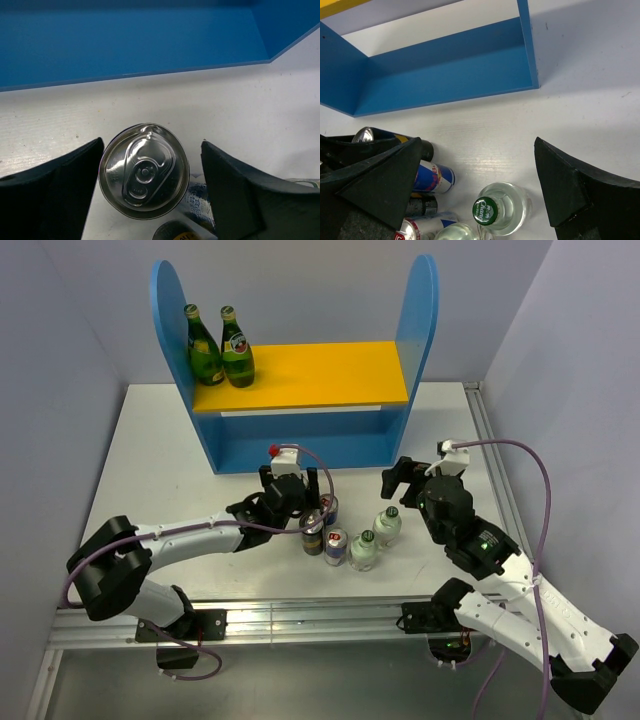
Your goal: Place and organize the beverage onto the shelf
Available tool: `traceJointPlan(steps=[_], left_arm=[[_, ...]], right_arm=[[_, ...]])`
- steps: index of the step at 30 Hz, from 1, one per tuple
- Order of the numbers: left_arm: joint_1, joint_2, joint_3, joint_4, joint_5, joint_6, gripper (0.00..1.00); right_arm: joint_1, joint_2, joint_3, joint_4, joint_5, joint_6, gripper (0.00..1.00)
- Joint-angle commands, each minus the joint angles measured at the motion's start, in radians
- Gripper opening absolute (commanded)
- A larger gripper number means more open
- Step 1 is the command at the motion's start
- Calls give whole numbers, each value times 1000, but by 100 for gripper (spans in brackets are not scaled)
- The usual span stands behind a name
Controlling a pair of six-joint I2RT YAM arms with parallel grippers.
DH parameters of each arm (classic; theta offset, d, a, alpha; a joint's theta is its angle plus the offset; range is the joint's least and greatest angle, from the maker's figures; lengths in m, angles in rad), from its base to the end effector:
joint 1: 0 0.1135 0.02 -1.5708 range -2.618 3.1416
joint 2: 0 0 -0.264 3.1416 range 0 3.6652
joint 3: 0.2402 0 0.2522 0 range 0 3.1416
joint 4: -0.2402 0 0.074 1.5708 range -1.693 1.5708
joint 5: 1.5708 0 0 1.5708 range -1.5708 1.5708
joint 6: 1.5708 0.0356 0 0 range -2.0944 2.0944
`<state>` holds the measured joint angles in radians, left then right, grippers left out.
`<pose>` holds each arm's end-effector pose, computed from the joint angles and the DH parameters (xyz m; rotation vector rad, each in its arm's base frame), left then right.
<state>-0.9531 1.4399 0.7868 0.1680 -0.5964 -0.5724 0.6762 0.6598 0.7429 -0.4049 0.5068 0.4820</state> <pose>0.1947 -0.2396 0.2258 0.0139 1.9865 -0.3802 0.1280 0.0806 0.3222 0.1627 1.8564 0.3255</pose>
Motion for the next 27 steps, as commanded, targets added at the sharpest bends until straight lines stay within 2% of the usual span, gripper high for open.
traceJointPlan(steps=[1, 3, 4, 5, 8, 13, 16, 21, 27], left_arm=[[4, 8, 35, 31, -42, -12, 81], [5, 8, 42, 19, -54, -12, 64], [5, 8, 46, 15, -59, -12, 52], [5, 7, 51, 8, -71, -14, 31], [7, -6, 69, -31, -107, -12, 0], [28, -64, 97, -80, -138, 31, 0], [83, -99, 97, -73, -132, 49, 0], [214, -131, 83, -19, -94, 94, 0], [362, -86, 104, 68, -52, 132, 0]], right_arm=[[6, 0, -13, 37, 7, 9, 100], [5, 1, -14, 37, 7, 9, 100], [5, 3, -13, 37, 9, 9, 100], [5, 3, -16, 37, 9, 10, 100], [5, 6, -17, 38, 10, 12, 100], [5, 12, -17, 41, 9, 13, 100], [5, 15, -19, 40, 7, 13, 100], [5, 9, -23, 46, 2, 13, 100], [5, 12, -22, 46, -5, 12, 100]])
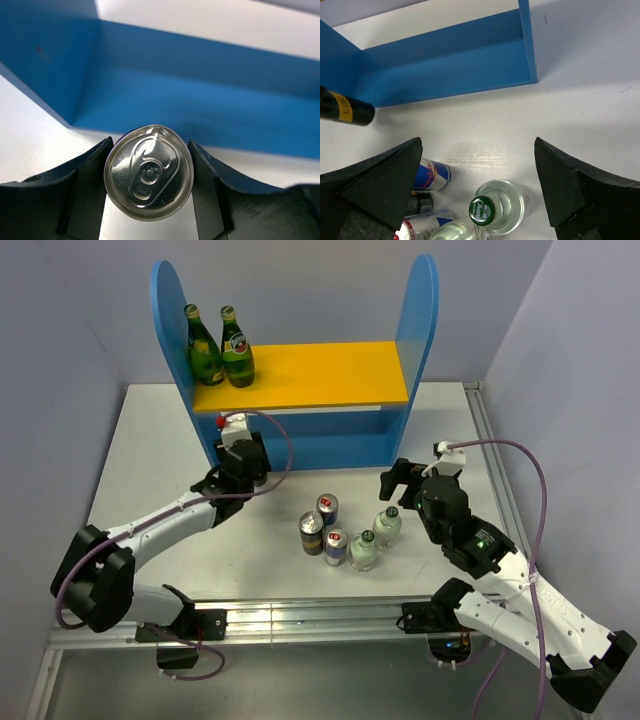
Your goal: Place and organize the beverage onto the shelf
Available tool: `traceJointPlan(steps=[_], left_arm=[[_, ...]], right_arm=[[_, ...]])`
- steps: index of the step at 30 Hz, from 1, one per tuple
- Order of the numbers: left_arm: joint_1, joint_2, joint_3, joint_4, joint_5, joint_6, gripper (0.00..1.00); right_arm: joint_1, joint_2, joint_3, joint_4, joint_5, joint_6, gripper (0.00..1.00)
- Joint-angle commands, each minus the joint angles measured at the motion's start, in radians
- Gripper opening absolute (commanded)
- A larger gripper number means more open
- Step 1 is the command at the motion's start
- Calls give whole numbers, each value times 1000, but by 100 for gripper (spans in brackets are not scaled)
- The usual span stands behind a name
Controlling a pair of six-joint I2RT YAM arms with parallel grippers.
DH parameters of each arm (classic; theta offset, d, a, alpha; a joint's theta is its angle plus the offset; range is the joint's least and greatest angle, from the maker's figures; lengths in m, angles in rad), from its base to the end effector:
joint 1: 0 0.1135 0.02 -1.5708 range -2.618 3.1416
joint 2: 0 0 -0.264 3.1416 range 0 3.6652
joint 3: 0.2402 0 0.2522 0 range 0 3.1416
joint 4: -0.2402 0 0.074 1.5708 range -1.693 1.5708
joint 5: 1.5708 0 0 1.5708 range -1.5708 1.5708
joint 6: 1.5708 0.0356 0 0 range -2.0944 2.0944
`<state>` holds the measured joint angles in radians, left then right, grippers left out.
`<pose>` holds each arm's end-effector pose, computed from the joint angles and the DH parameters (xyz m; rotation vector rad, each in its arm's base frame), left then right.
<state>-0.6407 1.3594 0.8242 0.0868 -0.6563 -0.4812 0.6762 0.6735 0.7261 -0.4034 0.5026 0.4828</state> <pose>0.2519 -0.1607 0.2540 -0.2513 1.9059 -0.0867 0.1308 0.0829 0.3148 0.1525 1.8824 0.3121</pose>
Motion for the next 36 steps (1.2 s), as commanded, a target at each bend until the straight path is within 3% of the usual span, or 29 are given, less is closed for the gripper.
traceJointPlan(steps=[1, 11, 25, 26, 29, 30, 36], left_arm=[[64, 4, 75, 154, 9, 49, 0], [180, 127, 161, 228, -11, 104, 0], [222, 257, 173, 307, -71, 82, 2], [223, 265, 176, 303, -72, 79, 4], [223, 287, 190, 284, -72, 70, 25], [225, 290, 190, 283, -71, 70, 42], [223, 262, 185, 261, -71, 67, 76]], right_arm=[[5, 0, -4, 44, 1, 13, 100], [6, 4, -11, 52, -4, 13, 100], [5, 6, -19, 60, -7, 14, 100], [6, 8, -20, 57, -7, 16, 100], [6, 6, -20, 55, -7, 16, 100], [5, 6, -19, 54, -6, 16, 100], [5, 6, -20, 54, -4, 17, 100]])
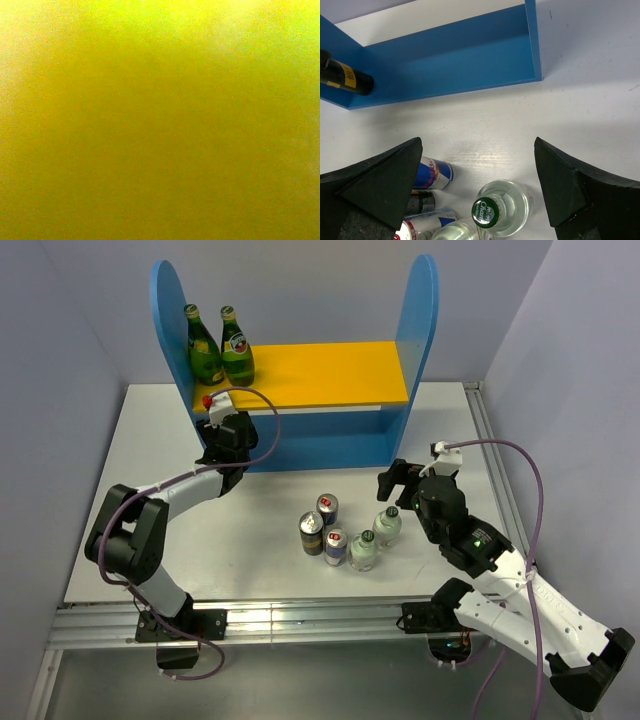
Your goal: Place and organize the beverage onto the shelf
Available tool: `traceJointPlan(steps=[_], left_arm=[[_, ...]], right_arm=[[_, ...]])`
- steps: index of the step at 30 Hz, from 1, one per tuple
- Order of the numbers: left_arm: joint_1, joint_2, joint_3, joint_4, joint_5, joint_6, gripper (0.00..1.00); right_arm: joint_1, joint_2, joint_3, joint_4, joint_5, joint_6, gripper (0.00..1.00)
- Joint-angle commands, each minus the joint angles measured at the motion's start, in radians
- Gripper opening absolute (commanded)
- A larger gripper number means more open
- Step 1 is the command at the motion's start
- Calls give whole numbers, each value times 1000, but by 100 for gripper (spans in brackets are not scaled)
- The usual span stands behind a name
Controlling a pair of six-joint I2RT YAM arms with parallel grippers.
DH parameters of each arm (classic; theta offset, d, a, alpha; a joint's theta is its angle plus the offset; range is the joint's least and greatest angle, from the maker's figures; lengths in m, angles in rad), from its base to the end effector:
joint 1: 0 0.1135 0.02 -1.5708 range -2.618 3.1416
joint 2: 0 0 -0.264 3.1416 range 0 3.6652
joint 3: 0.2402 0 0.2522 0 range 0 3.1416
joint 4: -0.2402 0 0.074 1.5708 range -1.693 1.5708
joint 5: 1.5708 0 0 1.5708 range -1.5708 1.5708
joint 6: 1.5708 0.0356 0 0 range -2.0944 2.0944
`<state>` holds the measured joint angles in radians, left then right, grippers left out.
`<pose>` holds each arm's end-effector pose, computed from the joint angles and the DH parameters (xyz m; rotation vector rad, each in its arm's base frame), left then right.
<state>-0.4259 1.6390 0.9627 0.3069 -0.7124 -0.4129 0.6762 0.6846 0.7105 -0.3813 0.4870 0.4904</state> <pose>0.3381 -0.1278 0.2339 -0.4451 1.7946 0.1090 0.1334 0.0857 0.3101 0.1482 1.8908 0.3284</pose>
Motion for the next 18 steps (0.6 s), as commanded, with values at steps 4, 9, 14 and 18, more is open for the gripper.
traceJointPlan(steps=[4, 9, 14, 18], left_arm=[[9, -36, 42, 29, -21, 5, 87], [9, -60, 30, 20, -24, 5, 90], [6, -94, 21, 1, -27, 3, 93], [0, -120, 15, -25, -36, 6, 97]], right_arm=[[5, -7, -3, 30, 12, 11, 100], [5, -8, -3, 28, 12, 11, 100], [5, -13, -9, 30, 9, 14, 100], [5, -11, -11, 30, 10, 17, 100]])
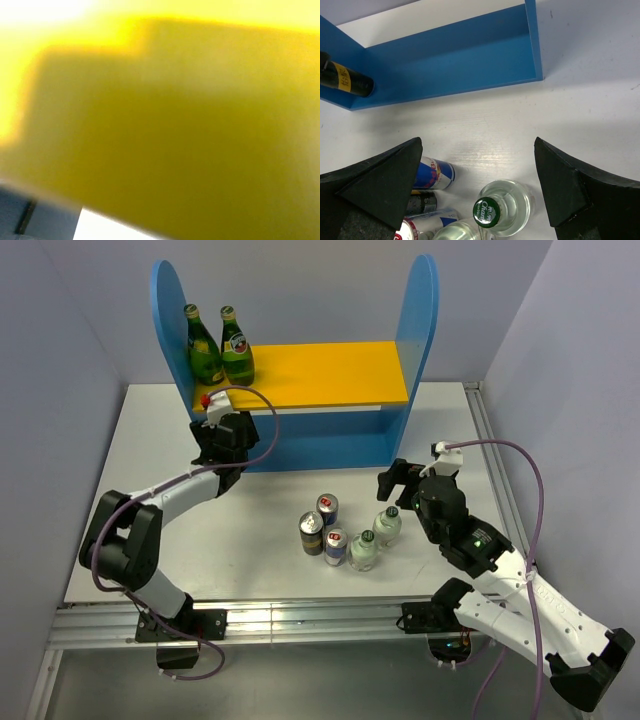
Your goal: Place and organize the beverage onto the shelf
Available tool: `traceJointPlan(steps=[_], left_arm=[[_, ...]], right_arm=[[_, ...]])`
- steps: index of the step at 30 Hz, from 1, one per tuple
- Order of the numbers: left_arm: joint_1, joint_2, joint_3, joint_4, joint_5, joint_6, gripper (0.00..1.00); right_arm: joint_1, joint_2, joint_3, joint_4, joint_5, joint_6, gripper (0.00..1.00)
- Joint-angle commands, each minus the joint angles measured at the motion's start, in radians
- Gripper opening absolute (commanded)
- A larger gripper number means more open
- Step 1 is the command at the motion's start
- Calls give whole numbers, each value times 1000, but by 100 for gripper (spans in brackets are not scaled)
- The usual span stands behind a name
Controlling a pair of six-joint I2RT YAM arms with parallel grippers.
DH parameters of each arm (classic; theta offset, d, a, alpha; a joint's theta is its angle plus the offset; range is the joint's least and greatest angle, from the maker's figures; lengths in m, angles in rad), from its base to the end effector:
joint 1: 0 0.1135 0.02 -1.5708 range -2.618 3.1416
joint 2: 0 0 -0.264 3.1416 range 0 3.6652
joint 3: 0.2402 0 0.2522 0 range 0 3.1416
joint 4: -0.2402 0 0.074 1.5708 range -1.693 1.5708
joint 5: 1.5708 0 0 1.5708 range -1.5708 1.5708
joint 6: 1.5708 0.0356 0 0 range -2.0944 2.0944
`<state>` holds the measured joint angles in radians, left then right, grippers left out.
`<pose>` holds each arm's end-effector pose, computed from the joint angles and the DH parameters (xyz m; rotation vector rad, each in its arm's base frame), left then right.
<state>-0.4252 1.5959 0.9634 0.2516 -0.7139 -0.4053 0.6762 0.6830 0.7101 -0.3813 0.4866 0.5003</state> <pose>0.3315 -0.1245 0.2435 -0.4366 1.8054 0.1229 0.1332 0.0855 0.3101 0.1576 1.8897 0.3362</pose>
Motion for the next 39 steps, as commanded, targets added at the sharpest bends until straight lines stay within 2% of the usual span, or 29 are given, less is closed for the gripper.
traceJointPlan(steps=[1, 5, 13, 18, 25, 29, 31, 33, 39], left_arm=[[-6, -86, 11, 26, -39, -1, 99], [-41, -154, 3, -6, -71, 10, 99], [-125, -289, -8, -122, -50, -6, 99], [-230, -398, -52, -192, -30, -30, 99], [-438, -614, -296, -157, 196, -40, 99], [-543, -738, -406, -132, 264, -66, 99], [-549, -812, -449, -130, 310, -75, 99], [-553, -852, -468, -124, 413, -70, 99], [-580, -926, -517, -127, 516, -73, 99]], right_arm=[[5, -10, -11, 28, 10, 6, 100], [6, -13, -12, 30, 12, 6, 100], [5, -13, -11, 32, 15, 4, 100], [6, -13, -9, 27, 23, 4, 100], [5, -8, -5, 27, 30, 1, 100], [6, -7, -3, 27, 40, 1, 100], [5, -5, -4, 27, 46, 1, 100], [5, -3, -3, 24, 49, 3, 100], [6, -2, -3, 16, 63, 9, 100]])
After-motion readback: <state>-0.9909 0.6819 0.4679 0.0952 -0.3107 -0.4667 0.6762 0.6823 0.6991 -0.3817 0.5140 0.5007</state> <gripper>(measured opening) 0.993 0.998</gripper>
